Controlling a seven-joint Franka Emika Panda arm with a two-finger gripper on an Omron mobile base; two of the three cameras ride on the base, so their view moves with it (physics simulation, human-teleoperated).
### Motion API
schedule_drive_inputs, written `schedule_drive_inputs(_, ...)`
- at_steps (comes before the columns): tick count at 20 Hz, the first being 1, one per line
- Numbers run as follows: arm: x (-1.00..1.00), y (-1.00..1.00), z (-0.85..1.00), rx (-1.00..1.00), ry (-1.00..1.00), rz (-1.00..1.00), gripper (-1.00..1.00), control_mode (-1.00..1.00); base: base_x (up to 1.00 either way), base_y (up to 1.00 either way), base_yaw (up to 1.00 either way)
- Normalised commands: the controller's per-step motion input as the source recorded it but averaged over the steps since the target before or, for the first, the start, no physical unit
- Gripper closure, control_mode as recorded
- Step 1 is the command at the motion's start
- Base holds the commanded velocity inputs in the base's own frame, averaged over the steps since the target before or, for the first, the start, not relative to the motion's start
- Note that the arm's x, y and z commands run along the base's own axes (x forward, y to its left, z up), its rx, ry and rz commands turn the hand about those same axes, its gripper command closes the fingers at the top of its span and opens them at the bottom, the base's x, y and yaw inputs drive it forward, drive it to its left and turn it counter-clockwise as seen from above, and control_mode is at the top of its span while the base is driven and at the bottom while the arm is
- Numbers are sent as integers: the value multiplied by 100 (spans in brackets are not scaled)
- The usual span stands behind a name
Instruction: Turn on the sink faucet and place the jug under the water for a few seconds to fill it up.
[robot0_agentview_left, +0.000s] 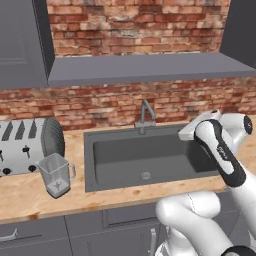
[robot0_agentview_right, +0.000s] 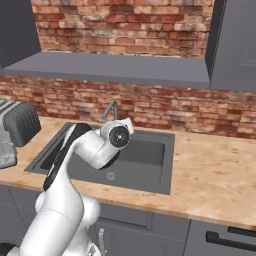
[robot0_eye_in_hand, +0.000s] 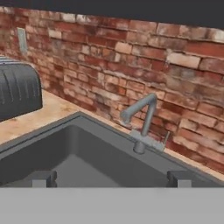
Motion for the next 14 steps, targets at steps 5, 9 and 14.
schedule_drive_inputs(5, 75, -52, -17, 11, -9, 43, -100, -100, 0, 0, 0)
schedule_drive_inputs(9, 71, -29, -14, 6, 0, 26, -100, -100, 0, 0, 0)
schedule_drive_inputs(14, 97, -2, -15, 4, 0, 14, -100, -100, 0, 0, 0)
